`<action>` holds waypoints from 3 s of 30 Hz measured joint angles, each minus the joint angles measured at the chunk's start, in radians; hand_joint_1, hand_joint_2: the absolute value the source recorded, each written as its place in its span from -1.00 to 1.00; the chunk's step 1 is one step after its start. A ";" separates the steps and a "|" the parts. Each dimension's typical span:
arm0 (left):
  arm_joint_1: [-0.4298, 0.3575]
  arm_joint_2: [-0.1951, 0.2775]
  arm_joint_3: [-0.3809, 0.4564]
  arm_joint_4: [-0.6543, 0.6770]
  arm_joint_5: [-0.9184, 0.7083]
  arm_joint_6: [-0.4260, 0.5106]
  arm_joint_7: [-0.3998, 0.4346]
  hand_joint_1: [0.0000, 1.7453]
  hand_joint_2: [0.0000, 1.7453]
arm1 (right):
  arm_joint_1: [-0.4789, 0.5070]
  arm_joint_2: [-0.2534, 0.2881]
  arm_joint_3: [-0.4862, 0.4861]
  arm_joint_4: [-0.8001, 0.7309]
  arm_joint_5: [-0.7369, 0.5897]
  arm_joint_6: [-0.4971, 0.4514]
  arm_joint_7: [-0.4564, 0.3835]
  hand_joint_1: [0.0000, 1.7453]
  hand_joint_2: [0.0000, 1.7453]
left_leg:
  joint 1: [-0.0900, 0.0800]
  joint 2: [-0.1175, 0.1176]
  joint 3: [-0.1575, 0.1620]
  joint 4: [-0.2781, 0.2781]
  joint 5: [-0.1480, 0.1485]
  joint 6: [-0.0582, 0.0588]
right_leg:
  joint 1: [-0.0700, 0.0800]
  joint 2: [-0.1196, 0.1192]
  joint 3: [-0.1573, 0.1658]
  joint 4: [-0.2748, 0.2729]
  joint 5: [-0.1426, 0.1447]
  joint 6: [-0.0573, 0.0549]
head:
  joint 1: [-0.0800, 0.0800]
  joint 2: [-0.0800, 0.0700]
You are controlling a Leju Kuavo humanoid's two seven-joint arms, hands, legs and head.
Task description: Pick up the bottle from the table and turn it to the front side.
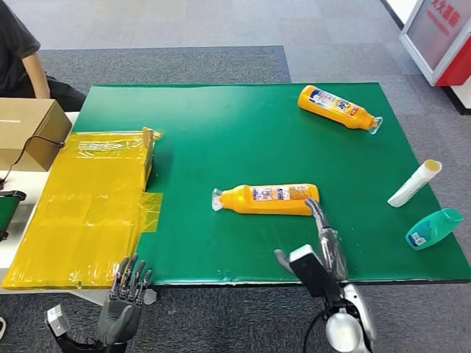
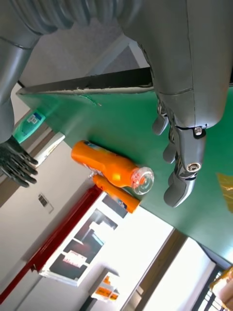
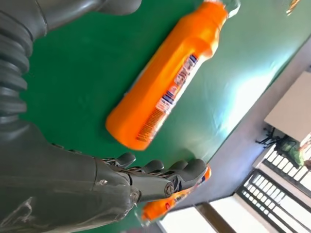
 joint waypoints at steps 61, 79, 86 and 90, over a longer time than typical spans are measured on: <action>-0.182 0.055 0.011 0.150 -0.074 -0.132 -0.015 -1.00 1.00 | -1.031 -0.214 0.392 1.270 0.330 0.467 0.286 1.00 1.00 | 0.000 -0.001 -0.003 0.000 0.008 0.002 | 0.000 -0.001 -0.002 0.000 0.007 0.001 | 0.000 0.000; -0.181 0.077 -0.040 -0.001 -0.073 0.133 -0.012 -1.00 1.00 | -0.601 -0.201 0.348 0.734 -0.066 0.171 0.082 1.00 1.00 | 0.000 -0.002 -0.003 0.000 0.006 0.001 | 0.000 -0.002 -0.002 0.000 0.005 0.001 | 0.000 0.000; -0.260 0.112 -0.109 0.004 -0.023 0.175 0.014 -1.00 1.00 | -0.512 -0.146 0.361 0.693 -0.102 0.149 0.023 1.00 1.00 | 0.000 -0.002 -0.003 0.000 0.007 0.001 | 0.001 -0.002 -0.002 0.000 0.005 0.001 | 0.000 0.000; -0.309 0.134 -0.155 0.018 -0.013 0.185 0.054 -1.00 1.00 | -0.481 -0.105 0.391 0.691 -0.106 0.144 0.002 1.00 1.00 | 0.000 -0.002 -0.003 0.000 0.007 0.001 | 0.001 -0.002 -0.002 0.000 0.005 0.001 | 0.000 0.000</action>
